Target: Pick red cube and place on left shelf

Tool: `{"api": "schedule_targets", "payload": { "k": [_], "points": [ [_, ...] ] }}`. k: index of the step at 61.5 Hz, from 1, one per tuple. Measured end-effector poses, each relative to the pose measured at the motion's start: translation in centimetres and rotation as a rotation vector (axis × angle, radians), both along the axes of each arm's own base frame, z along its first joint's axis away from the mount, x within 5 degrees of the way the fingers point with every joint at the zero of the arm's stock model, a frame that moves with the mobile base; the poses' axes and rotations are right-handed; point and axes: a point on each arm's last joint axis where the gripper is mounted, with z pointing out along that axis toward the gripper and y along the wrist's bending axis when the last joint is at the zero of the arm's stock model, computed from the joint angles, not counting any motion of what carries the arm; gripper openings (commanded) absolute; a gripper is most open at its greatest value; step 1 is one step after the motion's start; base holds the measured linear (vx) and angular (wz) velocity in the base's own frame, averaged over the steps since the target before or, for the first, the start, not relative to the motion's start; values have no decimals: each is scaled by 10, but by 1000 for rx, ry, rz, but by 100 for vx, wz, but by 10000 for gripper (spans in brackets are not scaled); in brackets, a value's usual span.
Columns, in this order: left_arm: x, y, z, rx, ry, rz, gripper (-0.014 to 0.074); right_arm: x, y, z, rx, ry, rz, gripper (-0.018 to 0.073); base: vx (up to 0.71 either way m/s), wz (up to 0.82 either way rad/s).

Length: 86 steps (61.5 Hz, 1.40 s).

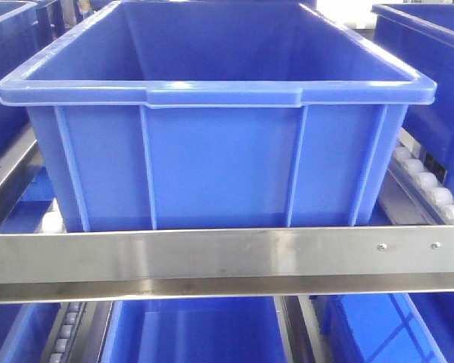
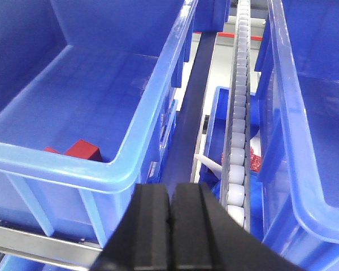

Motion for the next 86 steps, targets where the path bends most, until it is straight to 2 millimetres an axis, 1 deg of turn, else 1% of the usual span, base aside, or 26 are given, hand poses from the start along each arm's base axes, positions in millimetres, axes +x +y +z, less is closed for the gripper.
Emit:
{"api": "schedule_targets", "payload": {
  "k": [11,16,22,29,39,48,53,62,86],
  "points": [
    [0,0,0,0,0,0,106,-5,-1,4,5,-32,0,60,0,0],
    [0,0,0,0,0,0,106,-12,-4,9,14,-73,-7,60,0,0],
    [0,0,0,0,0,0,106,-25,-9,8,15,-123,-30,60,0,0],
    [0,0,0,0,0,0,106,-40,-17,-6,11,-157,-87,60,0,0],
    [0,0,0,0,0,0,106,-59,-26,-37,9,-189,-167,60,0,0],
    [0,0,0,0,0,0,106,-71,-28,-64,9,-217,-199,60,0,0],
    [0,0,0,0,0,0,106,-75,-29,-74,8,-219,-209,60,0,0],
    [0,0,0,0,0,0,106,-77,-30,-79,5,-195,-223,60,0,0],
    [0,0,0,0,0,0,106,-77,-30,-79,7,-192,-224,60,0,0]
  ]
}}
